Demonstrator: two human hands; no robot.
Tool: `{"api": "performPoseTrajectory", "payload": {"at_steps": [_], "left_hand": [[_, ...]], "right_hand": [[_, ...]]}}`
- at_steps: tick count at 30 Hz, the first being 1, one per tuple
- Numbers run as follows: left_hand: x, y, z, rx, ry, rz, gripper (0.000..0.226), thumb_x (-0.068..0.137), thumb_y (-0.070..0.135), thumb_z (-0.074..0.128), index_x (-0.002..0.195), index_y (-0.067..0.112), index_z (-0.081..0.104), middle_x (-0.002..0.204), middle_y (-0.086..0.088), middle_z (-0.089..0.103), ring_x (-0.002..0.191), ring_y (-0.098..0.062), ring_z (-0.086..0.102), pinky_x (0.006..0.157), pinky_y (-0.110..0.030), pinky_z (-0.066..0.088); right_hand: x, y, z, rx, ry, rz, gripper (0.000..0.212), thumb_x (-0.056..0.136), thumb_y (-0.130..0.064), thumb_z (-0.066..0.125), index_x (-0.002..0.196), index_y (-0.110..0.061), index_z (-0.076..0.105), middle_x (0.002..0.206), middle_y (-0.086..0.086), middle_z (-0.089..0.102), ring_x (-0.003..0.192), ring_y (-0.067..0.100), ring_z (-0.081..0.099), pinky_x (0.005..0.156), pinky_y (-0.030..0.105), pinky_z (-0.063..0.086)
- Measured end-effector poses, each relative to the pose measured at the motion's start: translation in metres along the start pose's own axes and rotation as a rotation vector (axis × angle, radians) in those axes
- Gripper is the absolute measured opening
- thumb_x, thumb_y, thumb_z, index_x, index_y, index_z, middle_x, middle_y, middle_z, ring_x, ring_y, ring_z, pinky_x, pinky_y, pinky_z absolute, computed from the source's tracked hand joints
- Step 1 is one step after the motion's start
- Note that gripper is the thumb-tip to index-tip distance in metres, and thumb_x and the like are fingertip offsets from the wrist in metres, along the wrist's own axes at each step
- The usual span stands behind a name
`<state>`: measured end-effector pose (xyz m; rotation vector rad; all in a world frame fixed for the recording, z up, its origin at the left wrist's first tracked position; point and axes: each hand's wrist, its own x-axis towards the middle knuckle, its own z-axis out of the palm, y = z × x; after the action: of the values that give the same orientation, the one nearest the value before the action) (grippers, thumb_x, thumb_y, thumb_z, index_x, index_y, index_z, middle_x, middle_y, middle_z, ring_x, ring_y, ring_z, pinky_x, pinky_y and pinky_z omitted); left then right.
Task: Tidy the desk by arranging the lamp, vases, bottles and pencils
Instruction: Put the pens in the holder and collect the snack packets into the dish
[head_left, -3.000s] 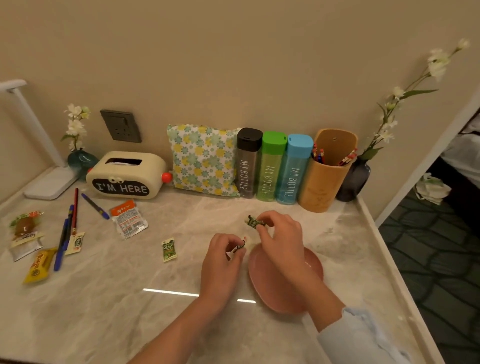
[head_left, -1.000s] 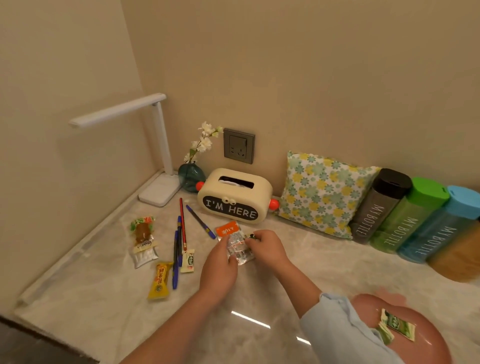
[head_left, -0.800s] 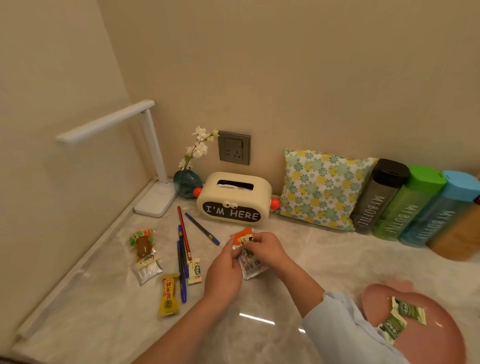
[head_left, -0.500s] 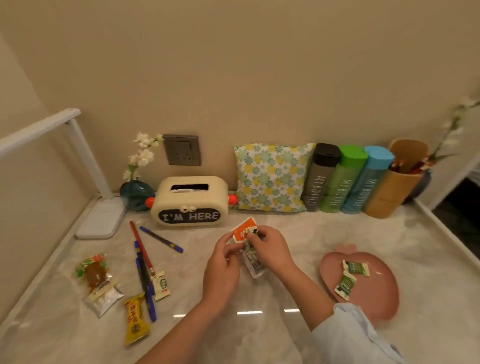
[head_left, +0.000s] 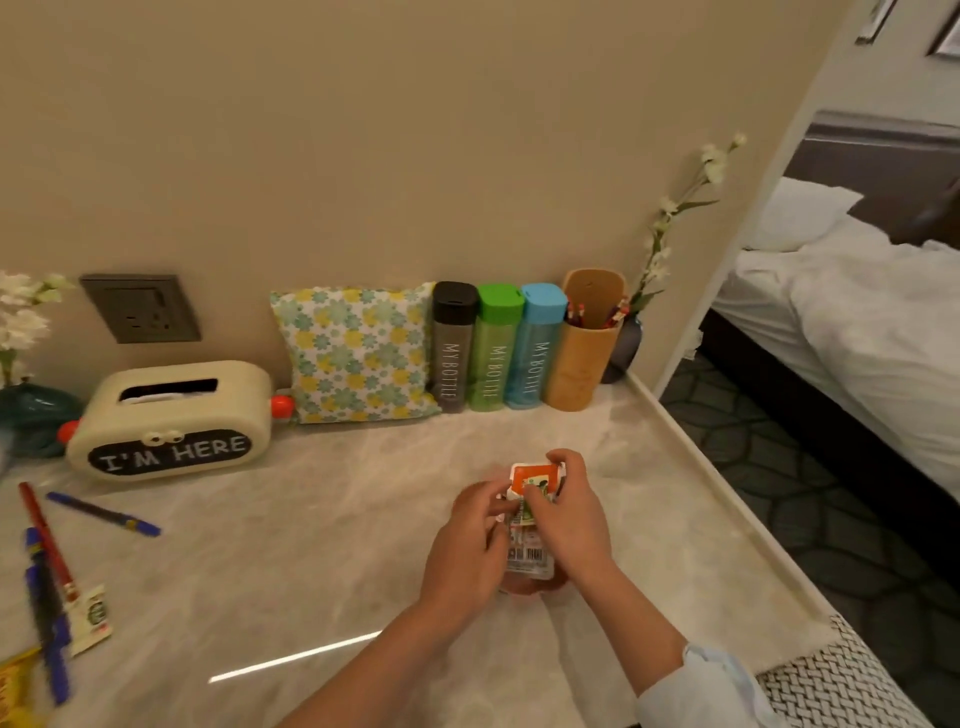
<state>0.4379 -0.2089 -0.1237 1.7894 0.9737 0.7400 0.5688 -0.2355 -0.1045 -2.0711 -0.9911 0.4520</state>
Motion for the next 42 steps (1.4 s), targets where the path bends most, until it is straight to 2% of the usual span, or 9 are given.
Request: {"api": "performPoseTrajectory", "payload": {"at_steps": [3, 7, 14, 18, 21, 27, 30, 36, 42], "left_hand": [[0.0, 0.002, 0.02, 0.154, 0.047, 0.098, 0.05, 0.089, 0.006, 0.052, 0.132, 0.031, 0.05, 0.133, 0.01, 0.05, 0.116, 0.006, 0.044, 0.102, -0.012, 0.037], [-0.001, 0.0, 0.032, 0.243, 0.08, 0.11, 0.059, 0.085, 0.004, 0.05, 0.132, 0.039, 0.049, 0.125, 0.015, 0.056, 0.116, -0.002, 0.051, 0.101, -0.03, 0.043], [-0.006, -0.001, 0.041, 0.458, 0.184, 0.066, 0.06, 0.085, 0.006, 0.05, 0.136, 0.036, 0.045, 0.119, 0.015, 0.062, 0.128, -0.01, 0.038, 0.117, -0.037, 0.02], [-0.01, -0.002, 0.041, 0.478, 0.205, 0.021, 0.058, 0.087, 0.006, 0.046, 0.138, 0.033, 0.041, 0.135, 0.01, 0.052, 0.134, -0.013, 0.033, 0.118, -0.034, 0.018], [-0.012, 0.003, 0.036, 0.445, 0.26, 0.034, 0.06, 0.083, 0.001, 0.045, 0.134, 0.034, 0.042, 0.131, 0.015, 0.052, 0.125, -0.006, 0.042, 0.117, -0.03, 0.021], [-0.017, 0.001, 0.015, 0.423, 0.366, -0.052, 0.049, 0.09, 0.01, 0.047, 0.134, 0.032, 0.045, 0.098, 0.017, 0.063, 0.102, -0.002, 0.055, 0.119, -0.03, 0.015], [-0.026, -0.005, -0.005, 0.366, 0.434, -0.109, 0.052, 0.088, 0.007, 0.048, 0.134, 0.032, 0.046, 0.1, 0.019, 0.06, 0.104, -0.004, 0.053, 0.114, -0.026, 0.025], [-0.055, -0.025, -0.064, 0.266, 0.597, -0.226, 0.05, 0.088, 0.006, 0.048, 0.127, 0.037, 0.048, 0.102, 0.023, 0.057, 0.101, 0.003, 0.052, 0.084, -0.022, 0.047], [-0.091, -0.048, -0.134, 0.302, 0.756, -0.362, 0.044, 0.091, 0.011, 0.049, 0.12, 0.045, 0.05, 0.104, 0.025, 0.056, 0.099, 0.008, 0.053, 0.079, -0.011, 0.043]], "right_hand": [[0.004, 0.022, -0.007, -0.112, -0.032, 0.02, 0.044, 0.089, -0.037, 0.056, 0.129, -0.034, 0.038, 0.11, -0.002, 0.067, 0.099, 0.023, 0.065, 0.087, 0.04, 0.05], [0.009, 0.041, -0.007, -0.32, 0.017, -0.055, 0.038, 0.084, -0.043, 0.059, 0.12, -0.032, 0.05, 0.113, -0.005, 0.062, 0.113, 0.021, 0.051, 0.093, 0.037, 0.032], [0.014, 0.062, 0.002, -0.329, -0.048, -0.13, 0.054, 0.082, -0.049, 0.062, 0.13, -0.029, 0.046, 0.147, -0.002, 0.033, 0.139, 0.02, 0.024, 0.11, 0.039, 0.02], [0.014, 0.062, 0.004, -0.323, -0.082, -0.16, 0.056, 0.082, -0.05, 0.062, 0.131, -0.029, 0.044, 0.149, -0.001, 0.031, 0.14, 0.02, 0.022, 0.111, 0.04, 0.018], [0.015, 0.056, 0.002, -0.299, -0.072, -0.223, 0.05, 0.082, -0.051, 0.062, 0.126, -0.03, 0.047, 0.148, 0.0, 0.032, 0.14, 0.021, 0.023, 0.114, 0.041, 0.016], [0.01, 0.019, 0.006, -0.16, -0.053, -0.369, 0.032, 0.087, -0.043, 0.06, 0.115, -0.029, 0.054, 0.141, -0.003, 0.039, 0.137, 0.017, 0.028, 0.115, 0.041, 0.019], [0.001, -0.008, 0.022, -0.039, -0.134, -0.43, 0.026, 0.09, -0.035, 0.059, 0.115, -0.029, 0.055, 0.138, -0.007, 0.044, 0.133, 0.013, 0.034, 0.112, 0.035, 0.027], [-0.024, -0.063, 0.073, 0.146, -0.35, -0.58, 0.02, 0.095, -0.023, 0.052, 0.114, -0.026, 0.056, 0.119, -0.012, 0.053, 0.116, 0.008, 0.047, 0.098, 0.026, 0.037], [-0.058, -0.117, 0.134, 0.169, -0.545, -0.63, 0.02, 0.093, -0.023, 0.054, 0.111, -0.03, 0.059, 0.111, -0.019, 0.054, 0.111, 0.003, 0.05, 0.095, 0.022, 0.04]]}}
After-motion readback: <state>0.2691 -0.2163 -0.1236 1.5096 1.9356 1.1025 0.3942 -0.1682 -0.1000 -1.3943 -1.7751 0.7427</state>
